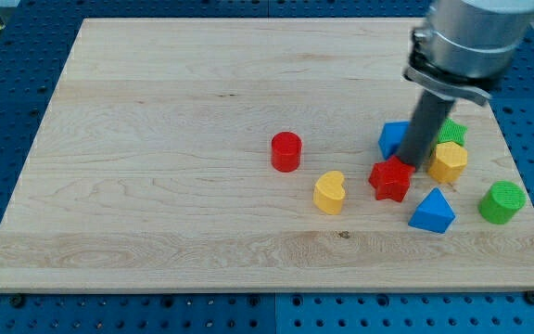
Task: Move the green star to the right side of the blue cube
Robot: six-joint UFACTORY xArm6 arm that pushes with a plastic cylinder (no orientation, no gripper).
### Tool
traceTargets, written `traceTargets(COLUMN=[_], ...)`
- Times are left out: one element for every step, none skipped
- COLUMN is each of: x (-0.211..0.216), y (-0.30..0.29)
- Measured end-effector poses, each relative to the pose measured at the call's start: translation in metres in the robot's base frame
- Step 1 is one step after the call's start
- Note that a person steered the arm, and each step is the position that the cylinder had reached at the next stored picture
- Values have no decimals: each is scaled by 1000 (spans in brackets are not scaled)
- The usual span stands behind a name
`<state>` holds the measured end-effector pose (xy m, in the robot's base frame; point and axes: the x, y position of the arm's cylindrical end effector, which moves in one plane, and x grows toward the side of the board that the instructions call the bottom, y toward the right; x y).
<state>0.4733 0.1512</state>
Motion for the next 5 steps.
traceTargets(x=[-26,-43,-71,-119,-127], y=[-36,-71,-103,-104,-57])
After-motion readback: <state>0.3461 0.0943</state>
